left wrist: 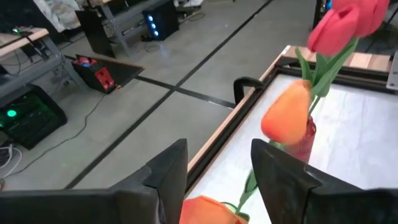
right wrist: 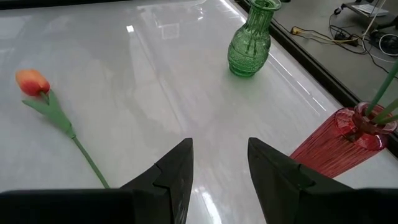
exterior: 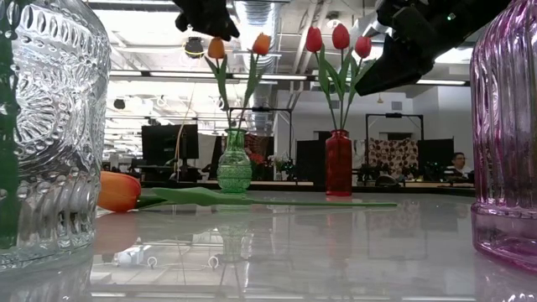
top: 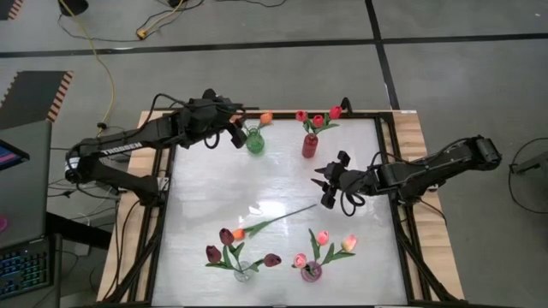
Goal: Sort flowers into vase by color
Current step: Put the orange flower into the green vase
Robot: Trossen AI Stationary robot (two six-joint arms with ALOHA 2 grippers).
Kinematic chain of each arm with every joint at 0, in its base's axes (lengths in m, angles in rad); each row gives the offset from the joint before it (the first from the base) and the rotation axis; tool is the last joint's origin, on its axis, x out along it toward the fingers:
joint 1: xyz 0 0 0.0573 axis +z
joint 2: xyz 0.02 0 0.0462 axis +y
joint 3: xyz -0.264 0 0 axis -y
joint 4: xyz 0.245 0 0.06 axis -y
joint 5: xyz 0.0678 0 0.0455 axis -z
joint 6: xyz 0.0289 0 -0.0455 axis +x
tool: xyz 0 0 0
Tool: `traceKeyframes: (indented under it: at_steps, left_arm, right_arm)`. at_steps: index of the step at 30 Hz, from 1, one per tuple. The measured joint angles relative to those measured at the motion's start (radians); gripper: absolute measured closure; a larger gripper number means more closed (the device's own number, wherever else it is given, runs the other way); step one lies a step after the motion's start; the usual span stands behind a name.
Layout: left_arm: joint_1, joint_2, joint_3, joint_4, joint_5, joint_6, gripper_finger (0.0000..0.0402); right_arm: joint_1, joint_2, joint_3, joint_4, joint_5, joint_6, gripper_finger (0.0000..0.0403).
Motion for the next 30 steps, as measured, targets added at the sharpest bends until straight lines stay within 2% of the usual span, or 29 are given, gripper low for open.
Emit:
traceKeyframes:
  at_steps: [6, 16, 24, 30]
  left_arm:
    - [0.0, -0.057, 0.0, 0.0, 0.001, 0.0, 0.0232]
    - [-0.056, -0.194, 0.0, -0.094, 0.007, 0.064, 0.0232]
    - [-0.125, -0.296, -0.003, -0.301, 0.029, -0.013, 0.0232]
    - [-0.182, -0.375, -0.104, -0.333, 0.094, -0.091, 0.0232]
  right_arm:
    - [0.0, 0.0, 0.0, 0.0, -0.016, 0.0, 0.0226]
    - [0.001, 0.02, 0.001, 0.003, -0.219, -0.002, 0.0226]
    - [0.022, 0.175, 0.001, 0.105, -0.243, -0.056, 0.0226]
    - [0.043, 0.298, 0.001, 0.256, -0.269, -0.155, 0.0226]
